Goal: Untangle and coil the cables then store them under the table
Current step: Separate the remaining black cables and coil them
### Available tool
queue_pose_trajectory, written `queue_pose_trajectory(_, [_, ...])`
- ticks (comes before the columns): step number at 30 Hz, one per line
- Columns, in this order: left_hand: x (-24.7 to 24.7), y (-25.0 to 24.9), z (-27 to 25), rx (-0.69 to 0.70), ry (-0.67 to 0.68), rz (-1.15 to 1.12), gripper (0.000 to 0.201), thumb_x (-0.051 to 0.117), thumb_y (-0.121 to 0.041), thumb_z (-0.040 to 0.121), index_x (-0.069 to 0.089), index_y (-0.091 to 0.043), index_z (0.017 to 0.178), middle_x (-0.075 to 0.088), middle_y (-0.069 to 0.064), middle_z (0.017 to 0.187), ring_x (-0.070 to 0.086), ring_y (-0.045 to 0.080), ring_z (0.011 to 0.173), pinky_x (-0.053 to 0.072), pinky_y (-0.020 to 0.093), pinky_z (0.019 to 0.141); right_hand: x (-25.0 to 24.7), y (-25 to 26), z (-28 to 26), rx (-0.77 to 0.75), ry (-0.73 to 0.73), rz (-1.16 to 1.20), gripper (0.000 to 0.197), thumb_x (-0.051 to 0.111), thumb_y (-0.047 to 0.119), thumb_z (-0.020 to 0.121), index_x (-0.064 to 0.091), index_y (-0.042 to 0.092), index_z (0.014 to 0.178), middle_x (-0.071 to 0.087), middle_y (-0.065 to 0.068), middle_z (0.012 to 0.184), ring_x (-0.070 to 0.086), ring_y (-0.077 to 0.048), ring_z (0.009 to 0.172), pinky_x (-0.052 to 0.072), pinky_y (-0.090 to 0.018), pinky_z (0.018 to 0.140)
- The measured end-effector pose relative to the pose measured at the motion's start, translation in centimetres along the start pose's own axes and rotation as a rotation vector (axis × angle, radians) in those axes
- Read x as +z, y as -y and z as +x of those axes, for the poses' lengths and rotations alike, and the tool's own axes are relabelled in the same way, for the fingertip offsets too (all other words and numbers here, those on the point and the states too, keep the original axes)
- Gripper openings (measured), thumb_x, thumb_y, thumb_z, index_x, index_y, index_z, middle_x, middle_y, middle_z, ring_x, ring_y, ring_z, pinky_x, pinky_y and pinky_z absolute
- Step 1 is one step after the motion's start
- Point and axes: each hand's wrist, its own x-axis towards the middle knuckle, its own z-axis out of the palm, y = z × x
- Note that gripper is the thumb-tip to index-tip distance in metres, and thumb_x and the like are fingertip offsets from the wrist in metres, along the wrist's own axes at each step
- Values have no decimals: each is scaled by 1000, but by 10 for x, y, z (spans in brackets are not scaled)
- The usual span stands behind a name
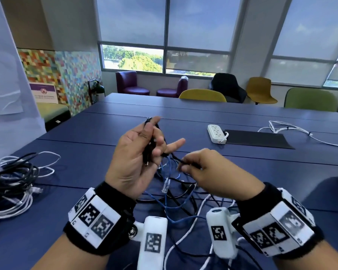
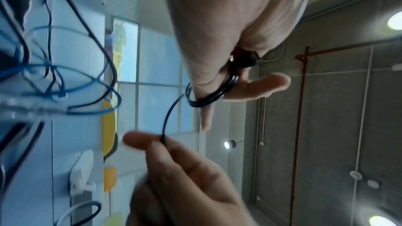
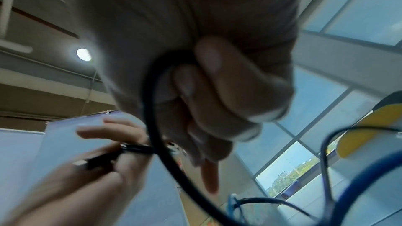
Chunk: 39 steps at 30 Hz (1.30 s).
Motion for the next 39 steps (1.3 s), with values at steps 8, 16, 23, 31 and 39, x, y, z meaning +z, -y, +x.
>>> queue_pose_trajectory(8, [-4,7,0,92,-49,296,22,36,-9,102,43,-7,123,73,17,91,70,44,84,54,52,89,-18,28,-19,-45,154,132,25,53,20,98,70,22,80,65,-2,64,60,-23,57,52,-33,60])
queue_pose_trajectory(16, [-4,16,-3,19,110,664,38,38,0,101,40,-21,133,75,3,80,71,23,64,56,26,71,-39,26,-25,-38,-22,426,23,56,19,97,72,15,82,42,5,48,36,-20,48,38,-38,51])
queue_pose_trajectory(23, [2,12,-12,-217,277,518,37,42,-18,98,59,-10,130,47,7,48,34,14,38,44,61,99,-42,11,-14,-167,-328,399,13,66,19,91,75,19,83,68,-8,66,53,-36,57,48,-36,54])
queue_pose_trajectory(31, [4,5,-13,-367,333,24,41,40,-11,98,49,12,131,28,-6,41,18,6,36,41,68,97,-19,2,3,-252,-559,461,15,66,11,91,77,14,101,73,-5,83,61,-3,67,46,-14,61])
queue_pose_trajectory(39, [-1,-1,-6,-230,182,-200,42,36,-15,102,43,11,134,29,-8,44,24,3,35,46,59,97,-1,-5,8,56,-118,401,35,46,2,99,65,20,123,44,14,50,30,-1,38,30,-16,40])
